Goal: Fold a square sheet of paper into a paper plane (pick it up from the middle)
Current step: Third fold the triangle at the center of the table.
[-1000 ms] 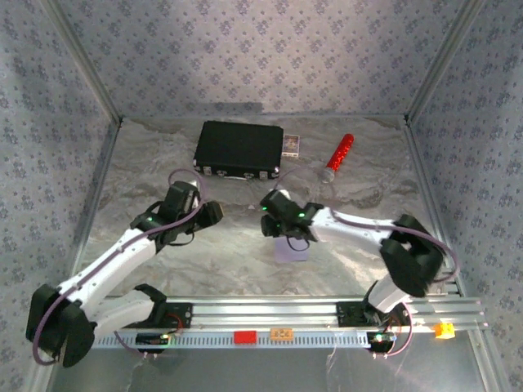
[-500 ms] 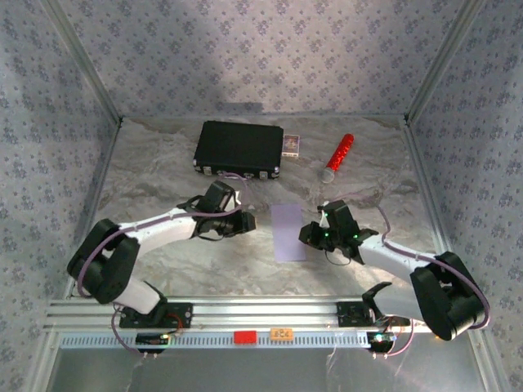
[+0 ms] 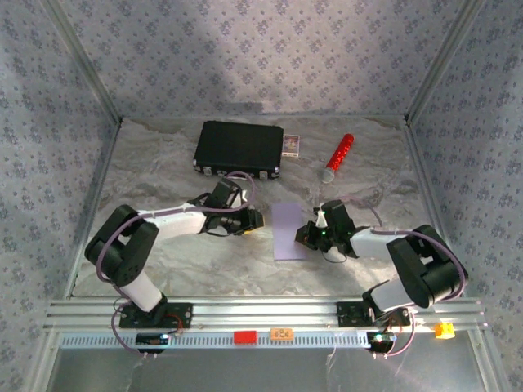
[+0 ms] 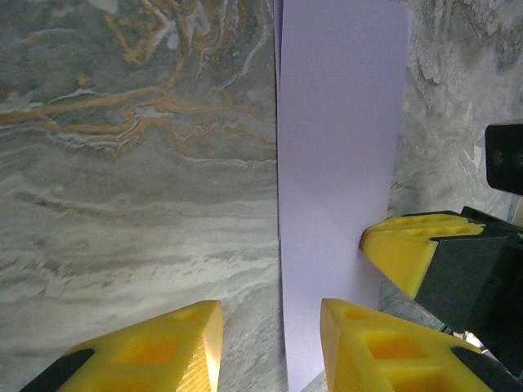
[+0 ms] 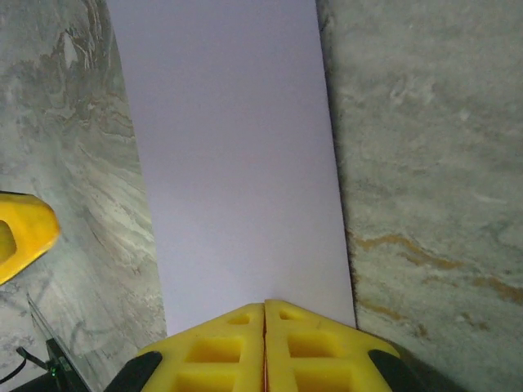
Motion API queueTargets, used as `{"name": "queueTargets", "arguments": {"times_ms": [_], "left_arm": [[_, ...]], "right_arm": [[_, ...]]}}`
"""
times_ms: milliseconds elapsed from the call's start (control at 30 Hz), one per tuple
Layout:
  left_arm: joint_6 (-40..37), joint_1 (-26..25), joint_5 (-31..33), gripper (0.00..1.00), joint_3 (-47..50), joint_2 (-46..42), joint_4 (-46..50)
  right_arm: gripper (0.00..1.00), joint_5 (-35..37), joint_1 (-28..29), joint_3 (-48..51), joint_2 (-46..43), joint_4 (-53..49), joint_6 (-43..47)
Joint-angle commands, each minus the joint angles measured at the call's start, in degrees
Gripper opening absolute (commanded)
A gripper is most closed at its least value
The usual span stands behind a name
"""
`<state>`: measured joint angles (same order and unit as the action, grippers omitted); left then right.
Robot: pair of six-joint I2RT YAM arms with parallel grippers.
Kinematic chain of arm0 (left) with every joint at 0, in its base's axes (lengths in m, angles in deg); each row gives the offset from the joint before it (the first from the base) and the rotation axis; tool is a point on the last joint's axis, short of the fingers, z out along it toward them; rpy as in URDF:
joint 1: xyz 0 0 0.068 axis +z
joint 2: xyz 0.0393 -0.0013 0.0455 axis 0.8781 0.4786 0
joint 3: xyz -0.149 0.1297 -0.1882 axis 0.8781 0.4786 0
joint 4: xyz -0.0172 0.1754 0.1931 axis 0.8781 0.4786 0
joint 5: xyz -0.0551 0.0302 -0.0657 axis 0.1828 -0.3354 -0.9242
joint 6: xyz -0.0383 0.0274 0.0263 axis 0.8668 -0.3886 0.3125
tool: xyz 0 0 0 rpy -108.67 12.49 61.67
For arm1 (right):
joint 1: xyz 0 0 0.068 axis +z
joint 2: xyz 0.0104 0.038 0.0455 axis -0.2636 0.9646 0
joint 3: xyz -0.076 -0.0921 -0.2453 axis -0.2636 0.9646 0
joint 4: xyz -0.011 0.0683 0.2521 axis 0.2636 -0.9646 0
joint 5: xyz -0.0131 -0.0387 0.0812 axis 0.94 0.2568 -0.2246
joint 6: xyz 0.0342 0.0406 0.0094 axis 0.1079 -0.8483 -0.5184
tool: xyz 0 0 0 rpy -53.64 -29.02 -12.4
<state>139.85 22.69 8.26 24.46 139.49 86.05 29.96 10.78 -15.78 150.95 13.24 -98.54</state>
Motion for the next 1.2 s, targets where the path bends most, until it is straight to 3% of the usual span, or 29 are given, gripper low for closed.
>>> {"name": "queueTargets", "arguments": {"times_ms": [0, 333, 1167], "left_arm": [[0.5, -1.1, -2.4, 0.35, -1.9, 1.7, -1.6], [0.7, -2.4, -4.3, 0.31, -4.3, 6.5, -2.6], [1.6, -4.1, -5.9, 0.25, -7.3, 12.2, -1.3]], "right_arm": [[0.1, 0.5, 0.2, 2.7, 1.9, 2.9, -4.0], [0.1, 3.8, 2.0, 3.8, 1.6, 3.6, -8.0], [0.1, 4.9, 2.3, 4.4, 1.4, 3.5, -8.1]]}}
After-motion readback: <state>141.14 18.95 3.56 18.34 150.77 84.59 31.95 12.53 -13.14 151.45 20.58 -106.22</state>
